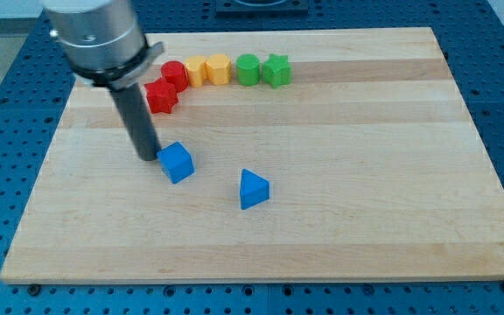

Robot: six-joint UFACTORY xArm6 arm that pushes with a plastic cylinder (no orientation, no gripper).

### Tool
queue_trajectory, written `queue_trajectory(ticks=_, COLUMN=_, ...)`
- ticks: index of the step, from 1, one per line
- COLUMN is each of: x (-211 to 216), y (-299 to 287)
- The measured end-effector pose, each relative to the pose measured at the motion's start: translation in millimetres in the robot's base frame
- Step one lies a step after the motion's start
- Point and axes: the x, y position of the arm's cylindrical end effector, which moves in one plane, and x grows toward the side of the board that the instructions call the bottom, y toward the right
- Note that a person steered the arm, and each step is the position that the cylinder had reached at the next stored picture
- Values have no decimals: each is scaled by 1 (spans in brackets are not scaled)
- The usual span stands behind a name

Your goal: Keep blue cube below green star

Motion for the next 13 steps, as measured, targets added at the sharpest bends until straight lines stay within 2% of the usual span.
queue_trajectory(ticks=1, x=11, y=22)
queue_trajectory(ticks=2, x=39, y=22)
queue_trajectory(ticks=3, x=44, y=-3)
queue_trajectory(ticks=5, x=71, y=-6)
queue_trajectory(ticks=6, x=69, y=12)
queue_trajectory(ticks=9, x=-33, y=119)
queue_trajectory(ticks=11, x=-37, y=97)
queue_trajectory(ticks=13, x=-15, y=20)
